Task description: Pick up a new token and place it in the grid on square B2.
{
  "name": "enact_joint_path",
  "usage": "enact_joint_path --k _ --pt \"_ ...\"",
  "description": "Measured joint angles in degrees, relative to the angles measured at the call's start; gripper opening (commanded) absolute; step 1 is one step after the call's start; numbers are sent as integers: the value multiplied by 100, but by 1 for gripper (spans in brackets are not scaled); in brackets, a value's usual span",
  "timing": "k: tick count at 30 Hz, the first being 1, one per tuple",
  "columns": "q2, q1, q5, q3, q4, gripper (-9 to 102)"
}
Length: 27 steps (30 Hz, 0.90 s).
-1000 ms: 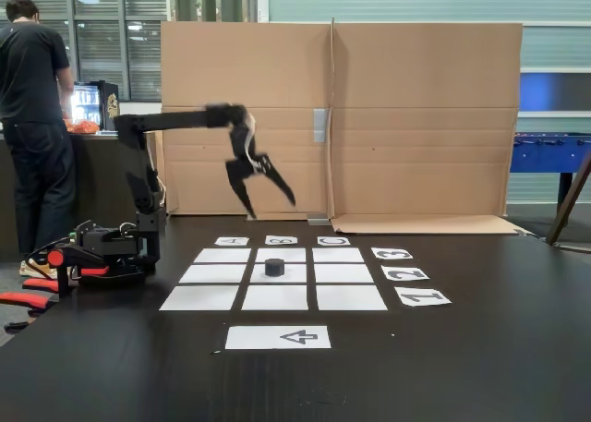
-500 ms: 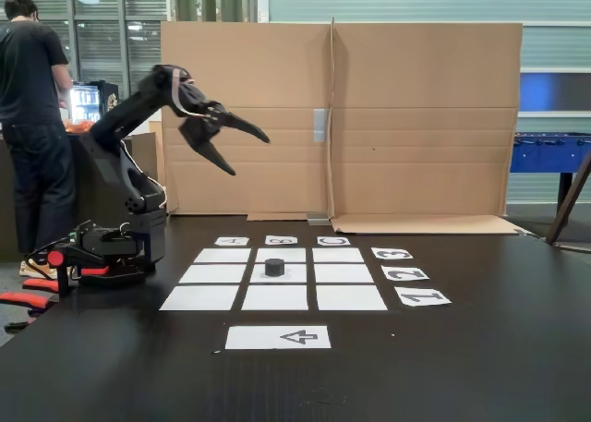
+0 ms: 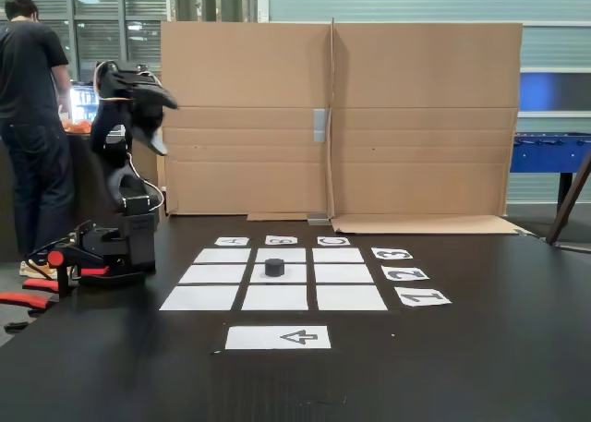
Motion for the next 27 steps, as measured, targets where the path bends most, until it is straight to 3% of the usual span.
enact_joint_path --k 15,27 --pt "2145 1872 44 993 229 18" --pt "3533 3190 97 2083 -281 15"
